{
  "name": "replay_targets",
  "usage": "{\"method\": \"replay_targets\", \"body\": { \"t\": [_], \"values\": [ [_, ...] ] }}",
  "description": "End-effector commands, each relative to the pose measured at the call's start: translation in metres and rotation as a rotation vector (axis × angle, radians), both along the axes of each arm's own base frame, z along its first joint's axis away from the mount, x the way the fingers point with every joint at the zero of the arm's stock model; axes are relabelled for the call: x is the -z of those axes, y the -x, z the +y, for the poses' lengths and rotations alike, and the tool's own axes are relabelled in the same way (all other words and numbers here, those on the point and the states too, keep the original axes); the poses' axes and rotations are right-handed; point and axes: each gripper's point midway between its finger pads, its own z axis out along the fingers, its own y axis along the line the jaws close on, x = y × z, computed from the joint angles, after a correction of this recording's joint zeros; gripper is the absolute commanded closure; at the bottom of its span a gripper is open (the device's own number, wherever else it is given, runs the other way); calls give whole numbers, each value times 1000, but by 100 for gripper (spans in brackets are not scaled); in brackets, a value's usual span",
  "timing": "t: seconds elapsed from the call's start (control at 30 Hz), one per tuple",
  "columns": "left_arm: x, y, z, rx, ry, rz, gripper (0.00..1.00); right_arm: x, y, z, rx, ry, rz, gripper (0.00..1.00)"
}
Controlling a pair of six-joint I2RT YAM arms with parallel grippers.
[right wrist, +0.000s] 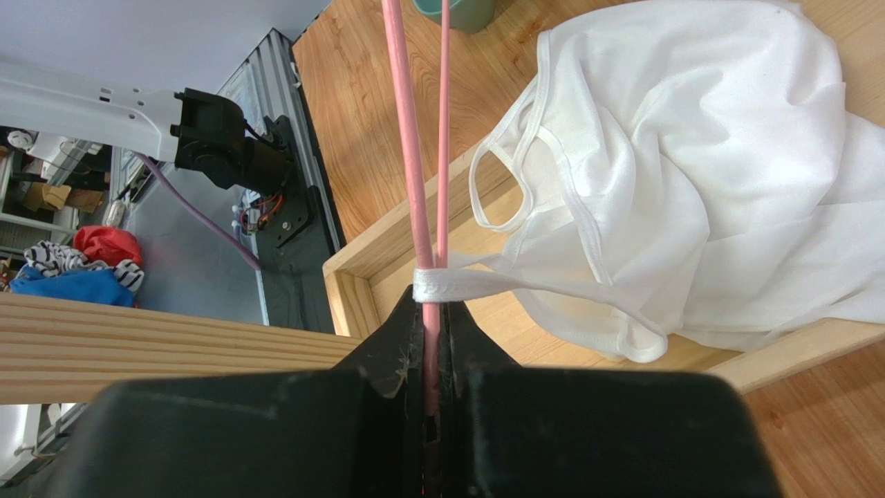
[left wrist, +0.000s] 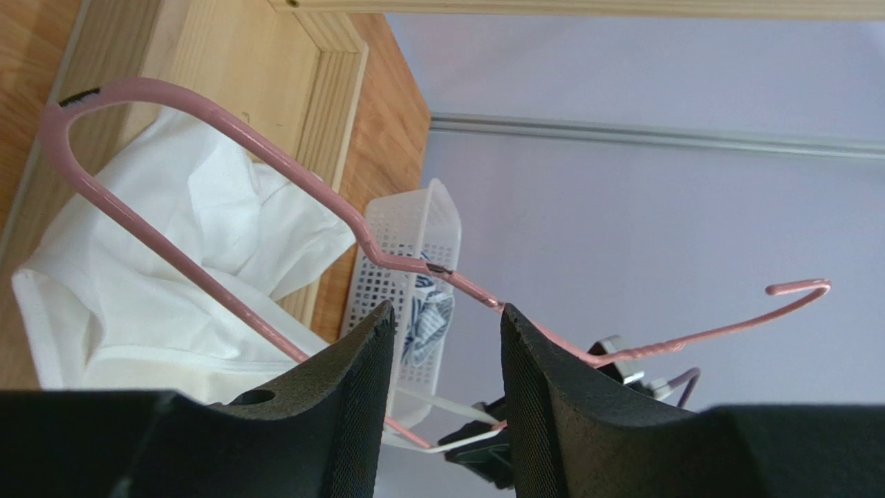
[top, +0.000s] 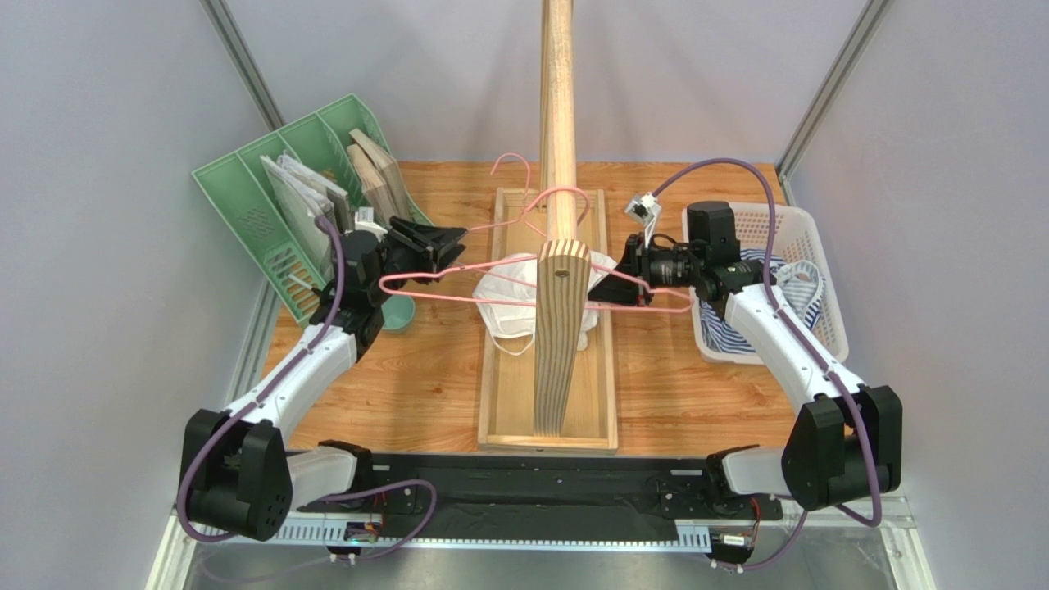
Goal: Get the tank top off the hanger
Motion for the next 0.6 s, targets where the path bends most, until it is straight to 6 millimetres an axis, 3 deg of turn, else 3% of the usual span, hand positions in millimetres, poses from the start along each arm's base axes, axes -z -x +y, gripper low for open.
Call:
{"method": "replay_targets", "body": {
  "t": [0.0, 0.17, 0.3, 0.37, 0.43, 0.47, 0.57],
  "values": [
    [-41, -12, 4, -99, 146, -35, 51, -12, -5, 4, -18, 0, -64, 100],
    [-44, -13, 7, -117, 131, -42, 51, -11, -4, 4, -23, 2, -63, 100],
    [-50, -5, 7, -51, -110, -160, 52, -11, -5, 3, -12, 12, -70, 100],
    [-29, 3, 11, -36, -193, -125, 51, -11, -5, 3, -11, 13, -74, 100],
    [-31, 10, 19, -33, -264, -220, 51, -12, -5, 3, -11, 14, -77, 100],
    [-19, 16, 21, -10, -297, -232, 51, -11, -5, 3, -16, 13, -75, 100],
    [-16, 24, 31, 32, -442, -327, 51, -12, -4, 3, -26, 18, -81, 100]
  ]
}}
